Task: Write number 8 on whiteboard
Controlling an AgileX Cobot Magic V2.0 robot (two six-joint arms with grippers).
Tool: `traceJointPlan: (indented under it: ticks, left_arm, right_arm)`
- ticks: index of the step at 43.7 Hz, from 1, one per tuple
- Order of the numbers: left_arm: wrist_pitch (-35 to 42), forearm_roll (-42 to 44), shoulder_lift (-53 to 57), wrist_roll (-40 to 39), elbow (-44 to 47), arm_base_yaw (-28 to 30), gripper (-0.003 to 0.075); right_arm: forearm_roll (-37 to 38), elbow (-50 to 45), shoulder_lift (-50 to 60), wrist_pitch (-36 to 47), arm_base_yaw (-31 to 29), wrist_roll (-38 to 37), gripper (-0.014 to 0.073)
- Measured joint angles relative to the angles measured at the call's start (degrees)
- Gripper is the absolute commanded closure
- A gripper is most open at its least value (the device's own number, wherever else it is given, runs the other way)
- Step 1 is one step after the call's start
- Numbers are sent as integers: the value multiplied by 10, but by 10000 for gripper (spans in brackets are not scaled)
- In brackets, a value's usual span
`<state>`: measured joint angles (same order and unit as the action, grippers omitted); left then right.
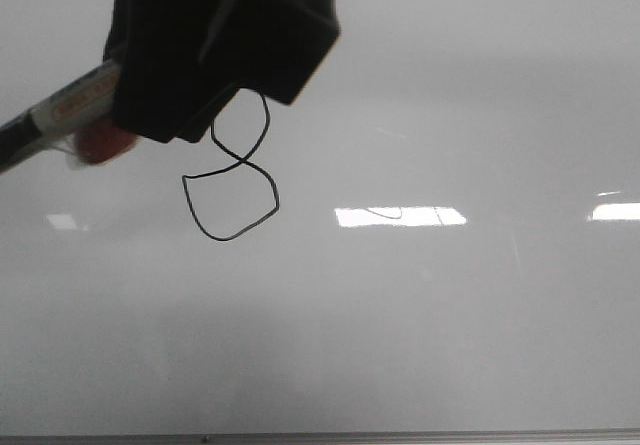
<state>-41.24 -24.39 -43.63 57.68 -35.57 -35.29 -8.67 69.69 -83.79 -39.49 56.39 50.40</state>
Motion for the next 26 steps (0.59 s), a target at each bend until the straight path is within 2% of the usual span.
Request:
traceJointPlan:
  ticks: [8,26]
  left_arm:
    - [26,10,-21,-5,0,-13,411]
    - [24,15,-25,-8,0,-13,645]
  right_arm:
    - [-13,0,0,0,19,0,652]
    - [-38,0,0,4,20,1,652]
